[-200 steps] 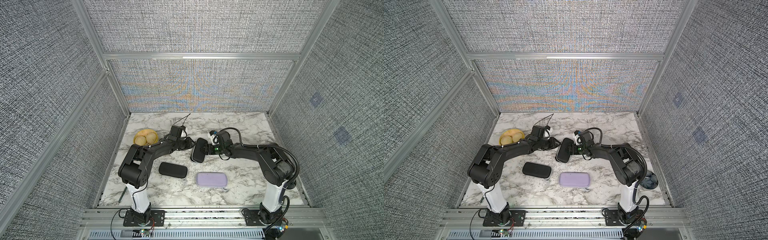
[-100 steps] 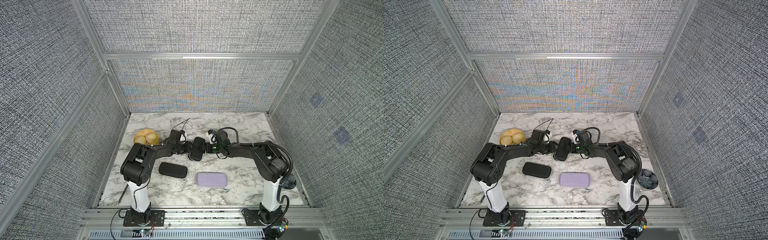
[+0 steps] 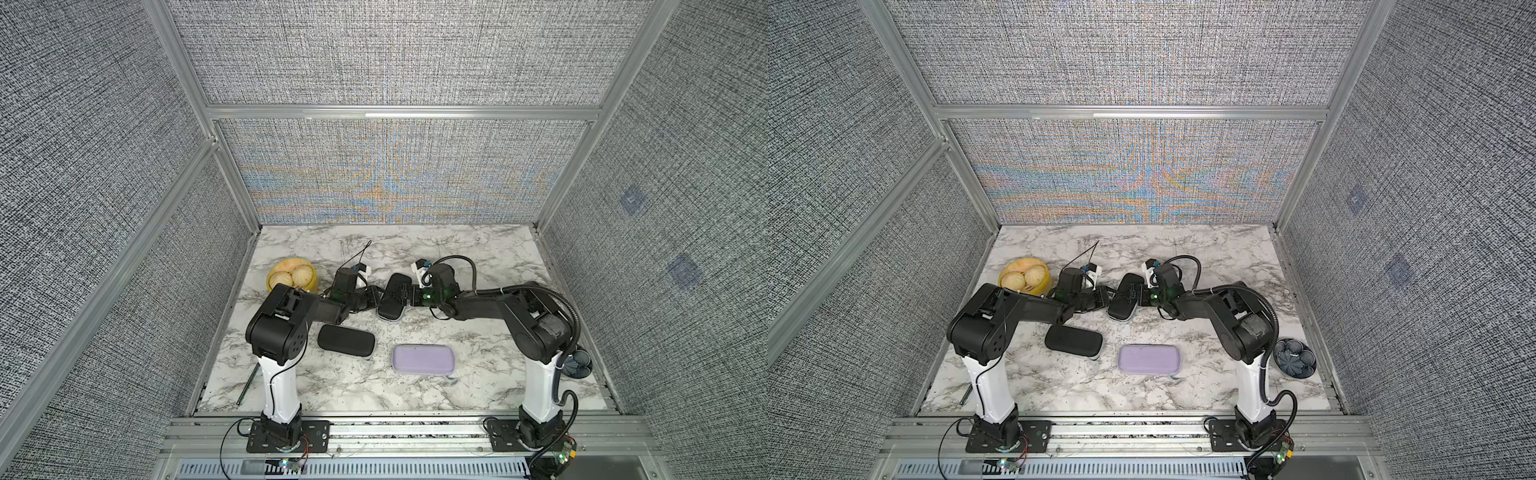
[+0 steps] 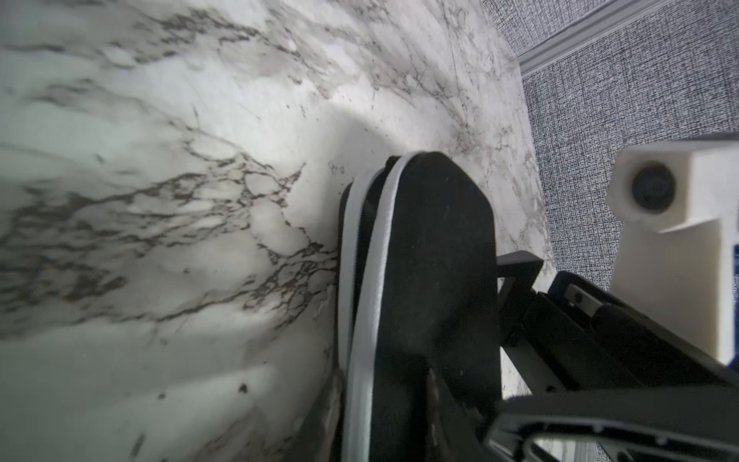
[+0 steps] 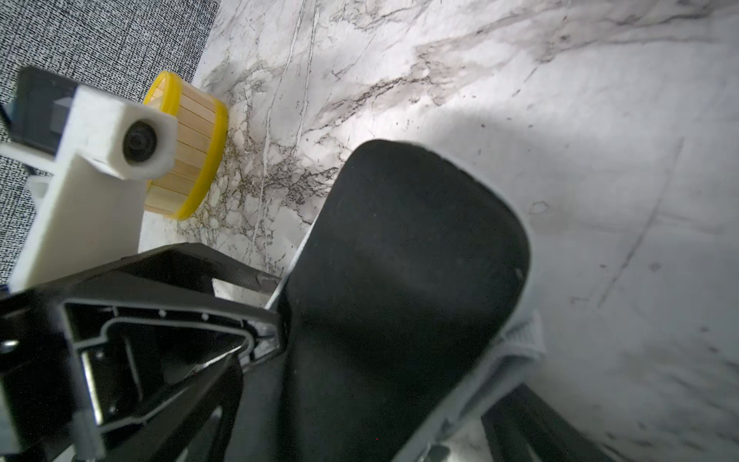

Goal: Put umbrellas into zippered umbrella sleeves
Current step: Pick up the umbrella sleeve at the center of the board.

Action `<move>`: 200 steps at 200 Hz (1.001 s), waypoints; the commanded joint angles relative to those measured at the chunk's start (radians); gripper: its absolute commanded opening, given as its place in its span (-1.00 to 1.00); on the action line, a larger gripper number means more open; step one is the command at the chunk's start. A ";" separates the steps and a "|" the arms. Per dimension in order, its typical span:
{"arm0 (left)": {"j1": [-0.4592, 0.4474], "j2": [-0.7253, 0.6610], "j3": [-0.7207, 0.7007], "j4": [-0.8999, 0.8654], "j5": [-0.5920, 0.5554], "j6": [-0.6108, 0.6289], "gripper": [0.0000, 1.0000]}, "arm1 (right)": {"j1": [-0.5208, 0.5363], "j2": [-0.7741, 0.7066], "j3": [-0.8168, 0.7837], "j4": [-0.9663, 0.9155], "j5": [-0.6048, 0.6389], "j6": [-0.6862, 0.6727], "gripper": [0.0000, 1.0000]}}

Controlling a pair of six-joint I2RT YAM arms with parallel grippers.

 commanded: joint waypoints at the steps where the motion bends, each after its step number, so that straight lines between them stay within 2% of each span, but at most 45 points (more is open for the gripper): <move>1: -0.002 0.019 -0.031 -0.175 -0.051 -0.013 -0.36 | 0.002 0.028 -0.013 -0.107 -0.007 0.069 0.87; 45: -0.003 0.067 -0.061 -0.097 -0.024 -0.048 -0.39 | 0.011 0.073 -0.013 0.006 -0.041 0.133 0.79; 68: -0.012 0.098 -0.076 -0.023 0.010 -0.085 -0.50 | 0.048 0.063 0.011 -0.048 0.035 0.088 0.75; 89: -0.041 0.131 -0.074 0.041 0.041 -0.114 -0.54 | 0.037 0.096 -0.001 0.063 -0.045 0.156 0.66; 109: -0.043 0.107 -0.083 0.024 0.015 -0.108 -0.54 | 0.031 0.121 0.004 0.114 -0.078 0.183 0.55; 133: -0.055 0.126 -0.055 -0.010 0.025 -0.096 -0.54 | 0.032 0.138 0.015 0.160 -0.124 0.204 0.35; 152: -0.051 0.139 -0.057 0.021 0.031 -0.113 -0.55 | 0.018 0.142 0.001 0.207 -0.145 0.231 0.11; 175: -0.051 0.129 -0.048 0.005 0.025 -0.104 -0.55 | 0.005 0.120 -0.022 0.218 -0.139 0.223 -0.27; 200: -0.050 0.130 -0.029 0.044 0.050 -0.123 -0.49 | -0.002 0.105 -0.025 0.250 -0.151 0.223 -0.50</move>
